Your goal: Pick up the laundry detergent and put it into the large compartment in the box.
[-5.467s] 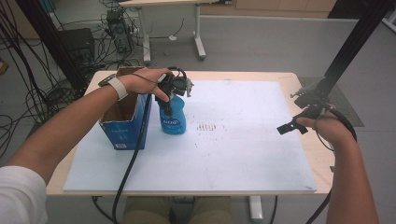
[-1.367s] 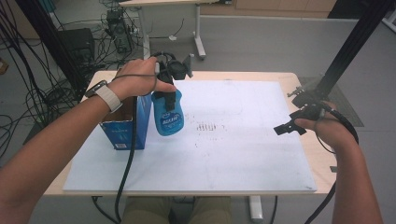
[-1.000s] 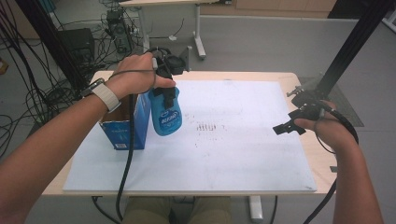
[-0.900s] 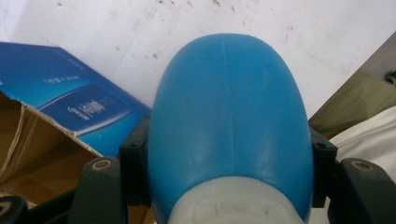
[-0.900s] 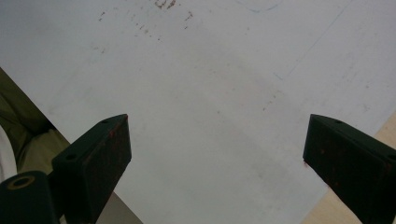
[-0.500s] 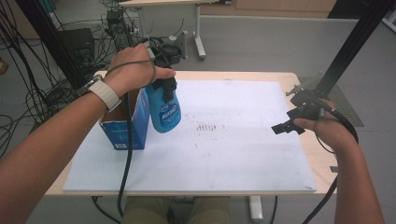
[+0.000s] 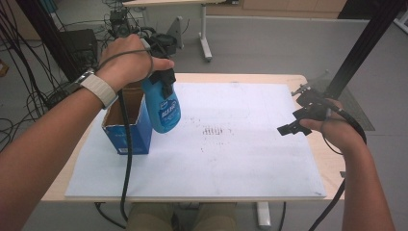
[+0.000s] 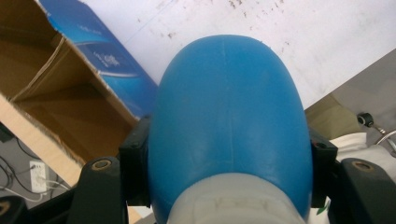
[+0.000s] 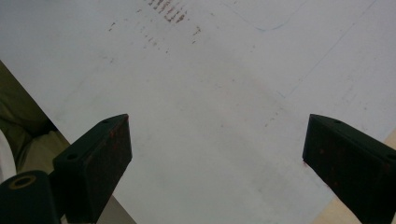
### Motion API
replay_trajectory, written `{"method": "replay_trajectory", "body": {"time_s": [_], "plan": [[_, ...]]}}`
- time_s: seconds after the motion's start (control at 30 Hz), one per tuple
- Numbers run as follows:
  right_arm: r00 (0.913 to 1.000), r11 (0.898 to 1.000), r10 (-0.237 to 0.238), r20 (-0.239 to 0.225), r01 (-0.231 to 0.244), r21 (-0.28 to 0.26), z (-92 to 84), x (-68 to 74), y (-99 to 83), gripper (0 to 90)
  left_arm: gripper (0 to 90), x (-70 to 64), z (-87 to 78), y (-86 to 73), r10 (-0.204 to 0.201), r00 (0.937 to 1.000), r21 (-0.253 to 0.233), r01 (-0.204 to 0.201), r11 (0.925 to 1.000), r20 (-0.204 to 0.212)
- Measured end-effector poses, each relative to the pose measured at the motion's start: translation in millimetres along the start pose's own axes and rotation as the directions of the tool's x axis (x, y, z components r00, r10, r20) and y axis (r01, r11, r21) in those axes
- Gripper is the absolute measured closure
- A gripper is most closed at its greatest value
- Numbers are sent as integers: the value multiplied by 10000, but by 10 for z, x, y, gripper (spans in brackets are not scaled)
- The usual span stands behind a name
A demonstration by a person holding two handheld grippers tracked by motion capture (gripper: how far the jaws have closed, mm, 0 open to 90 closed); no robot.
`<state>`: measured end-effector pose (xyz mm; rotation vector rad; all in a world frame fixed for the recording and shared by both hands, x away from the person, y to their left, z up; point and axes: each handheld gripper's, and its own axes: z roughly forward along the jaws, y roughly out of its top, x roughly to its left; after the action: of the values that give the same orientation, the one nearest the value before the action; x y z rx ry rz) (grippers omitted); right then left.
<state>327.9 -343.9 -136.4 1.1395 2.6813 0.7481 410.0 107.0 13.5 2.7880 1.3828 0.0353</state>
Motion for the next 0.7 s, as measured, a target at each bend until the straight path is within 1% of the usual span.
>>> {"method": "replay_trajectory", "body": {"time_s": [0.03, 0.13, 0.17, 0.23, 0.3, 0.33, 0.37, 0.4, 0.43, 0.5, 0.53, 0.57, 0.67, 0.7], "plan": [[10000, 10000, -33, -4, 33, -27, 7, 1, 11, 79, 377, 23, -31, -19, -163, 9999, 1, 163, 9999, 17], [10000, 10000, -72, -35, 72, -20, 19, -4, 31, 79, 377, 56, -75, -36, -352, 9994, 84, 352, 9993, -13], [9999, 10000, -93, -38, 93, -16, 21, -4, 39, 79, 376, 71, -89, -55, -490, 9988, 21, 490, 9988, 27], [9999, 9999, -130, -57, 130, -32, 24, -1, 53, 79, 376, 105, -115, -73, -608, 9981, 28, 608, 9981, 53], [9998, 9998, -191, -64, 191, -31, 28, 4, 67, 80, 372, 140, -131, -101, -799, 9966, -37, 800, 9968, 213], [9997, 9998, -210, -82, 209, -58, 29, 5, 69, 80, 370, 144, -138, -100, -821, 9964, 1, 821, 9966, 198], [9997, 9997, -223, -93, 222, -62, 31, 5, 73, 80, 370, 140, -148, -110, -931, 9956, -13, 931, 9957, 108], [9997, 9997, -223, -93, 222, -62, 31, 5, 73, 80, 371, 140, -148, -110, -931, 9956, -13, 931, 9957, 108], [9996, 9996, -260, -117, 260, -77, 41, -1, 77, 80, 372, 128, -162, -95, -999, 9950, 113, 1000, 9949, -59], [9995, 9996, -284, -140, 282, -100, 50, -9, 75, 79, 372, 114, -176, -121, -1127, 9934, -94, 1125, 9936, -207], [9994, 9995, -296, -165, 294, -117, 58, -16, 73, 80, 373, 117, -177, -112, -1192, 9926, -20, 1191, 9929, -250], [9994, 9995, -291, -193, 289, -104, 67, -24, 75, 80, 373, 119, -177, -108, -1188, 9925, 2, 1189, 9929, -272], [9993, 9994, -303, -234, 300, -143, 83, -48, 71, 80, 373, 151, -198, -119, -1377, 9902, -11, 1377, 9905, -224], [9992, 9994, -316, -247, 313, -144, 87, -58, 72, 80, 373, 156, -215, -143, -1460, 9890, -149, 1457, 9892, -239]]}}
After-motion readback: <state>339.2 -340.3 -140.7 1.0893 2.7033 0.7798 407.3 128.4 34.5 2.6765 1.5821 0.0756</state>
